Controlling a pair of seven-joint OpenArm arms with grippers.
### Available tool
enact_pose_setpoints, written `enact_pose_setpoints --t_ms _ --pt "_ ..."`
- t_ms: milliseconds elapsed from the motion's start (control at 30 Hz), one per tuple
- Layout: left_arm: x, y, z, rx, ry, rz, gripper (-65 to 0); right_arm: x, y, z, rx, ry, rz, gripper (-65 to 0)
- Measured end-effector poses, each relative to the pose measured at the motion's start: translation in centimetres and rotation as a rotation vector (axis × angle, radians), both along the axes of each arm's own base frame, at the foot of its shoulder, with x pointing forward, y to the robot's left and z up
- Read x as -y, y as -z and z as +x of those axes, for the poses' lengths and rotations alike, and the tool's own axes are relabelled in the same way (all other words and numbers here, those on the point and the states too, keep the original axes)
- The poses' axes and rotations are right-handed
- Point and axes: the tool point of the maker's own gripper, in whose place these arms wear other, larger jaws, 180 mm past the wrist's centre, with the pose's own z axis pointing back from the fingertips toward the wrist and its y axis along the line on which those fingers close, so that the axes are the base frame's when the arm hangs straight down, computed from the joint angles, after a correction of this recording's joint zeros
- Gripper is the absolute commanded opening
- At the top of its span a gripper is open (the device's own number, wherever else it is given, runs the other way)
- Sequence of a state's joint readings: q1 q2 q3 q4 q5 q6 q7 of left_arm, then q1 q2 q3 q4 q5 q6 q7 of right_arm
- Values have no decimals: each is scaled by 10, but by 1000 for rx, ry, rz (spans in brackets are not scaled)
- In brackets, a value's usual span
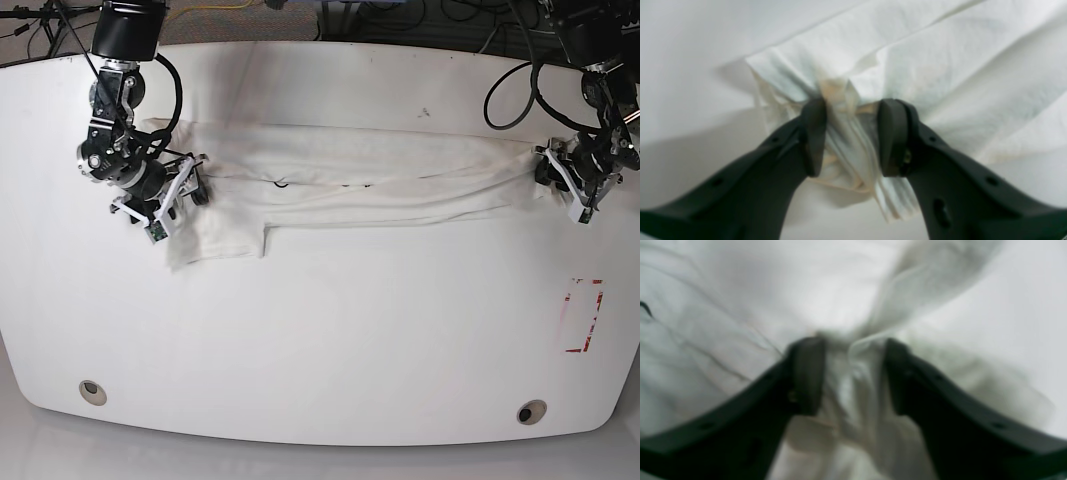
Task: Fold the T-shirt properly
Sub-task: 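Drag the right gripper's held corner toward the shirt's sleeve end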
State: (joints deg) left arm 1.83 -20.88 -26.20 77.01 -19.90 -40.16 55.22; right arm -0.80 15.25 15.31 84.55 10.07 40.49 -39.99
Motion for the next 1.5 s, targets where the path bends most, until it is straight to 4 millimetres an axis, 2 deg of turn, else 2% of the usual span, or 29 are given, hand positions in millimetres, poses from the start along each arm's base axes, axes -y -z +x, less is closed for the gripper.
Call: enact_pose_setpoints --t_ms 133,233,333,467,700,933,1133,1367,1433,1500 --pt "-1 0 0 -2 0 4 -404 14 -15 2 17 37 -58 -46" --pt "-1 0 0 -2 0 5 -404 17 -28 10 57 61 -57 0" --pt "0 0 0 -1 0 3 -404 18 -39 23 94 79 -44 0" --pt "0 0 0 -2 1 3 -404 23 -39 40 103 107 1 0" --pt "-1 0 0 -4 1 6 -404 40 -6 45 -15 180 40 0" --pt "0 0 0 -3 1 4 -404 33 0 63 14 198 128 0" --pt "-1 0 1 -8 1 8 -404 37 4 62 1 202 133 0" --pt "-1 -1 2 -7 1 10 -404 10 8 65 1 134 137 0" --pt "-1 -1 2 -7 1 11 -404 2 8 65 6 130 158 -27" --pt "-1 -1 2 -7 1 11 -404 -2 8 66 7 125 164 -100"
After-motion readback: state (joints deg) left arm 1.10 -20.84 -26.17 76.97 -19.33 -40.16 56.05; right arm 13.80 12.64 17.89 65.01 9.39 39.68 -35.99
